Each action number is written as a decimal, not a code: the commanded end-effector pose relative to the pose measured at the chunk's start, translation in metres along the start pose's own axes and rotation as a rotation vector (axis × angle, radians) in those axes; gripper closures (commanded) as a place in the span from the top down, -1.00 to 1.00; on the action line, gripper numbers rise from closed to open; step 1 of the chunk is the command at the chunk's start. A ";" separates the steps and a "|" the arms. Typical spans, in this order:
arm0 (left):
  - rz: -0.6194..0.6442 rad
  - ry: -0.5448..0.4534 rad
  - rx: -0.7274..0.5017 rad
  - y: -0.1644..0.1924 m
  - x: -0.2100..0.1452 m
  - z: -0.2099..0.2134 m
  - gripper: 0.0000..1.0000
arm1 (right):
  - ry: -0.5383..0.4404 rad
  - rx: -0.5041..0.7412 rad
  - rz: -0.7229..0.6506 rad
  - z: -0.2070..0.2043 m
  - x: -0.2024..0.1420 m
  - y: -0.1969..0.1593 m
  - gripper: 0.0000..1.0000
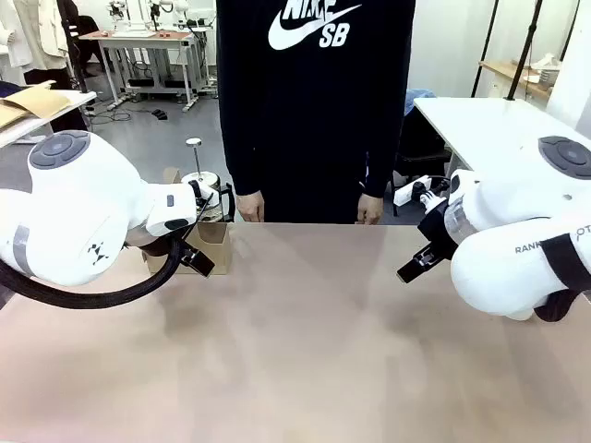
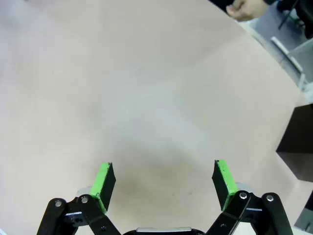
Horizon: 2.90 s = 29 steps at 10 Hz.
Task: Pour a drink into a cup and package it in a carrier.
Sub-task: Pick up the 600 ml Paper Cup and place it in the middle top area of the table.
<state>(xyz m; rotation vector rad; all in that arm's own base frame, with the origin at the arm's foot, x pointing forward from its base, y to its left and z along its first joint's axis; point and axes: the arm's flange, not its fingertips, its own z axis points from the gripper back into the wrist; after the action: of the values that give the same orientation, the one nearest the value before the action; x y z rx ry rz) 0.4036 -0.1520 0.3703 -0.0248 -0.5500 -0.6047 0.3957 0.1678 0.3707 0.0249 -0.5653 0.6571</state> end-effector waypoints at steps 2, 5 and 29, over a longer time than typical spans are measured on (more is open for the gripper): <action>0.000 0.000 0.000 0.000 0.000 0.000 1.00 | 0.000 0.000 0.000 0.000 0.000 0.000 1.00; 0.000 0.000 0.000 0.000 0.000 0.000 1.00 | 0.000 0.000 0.000 0.000 0.000 0.000 1.00; 0.000 0.000 0.000 0.000 0.000 0.000 1.00 | -0.842 0.579 0.067 0.092 -0.224 -0.311 1.00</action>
<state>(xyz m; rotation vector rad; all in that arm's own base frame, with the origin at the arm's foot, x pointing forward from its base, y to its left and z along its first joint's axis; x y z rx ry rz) 0.4035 -0.1524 0.3703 -0.0237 -0.5500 -0.6054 0.3930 -0.2240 0.3669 0.8873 -1.1749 0.8515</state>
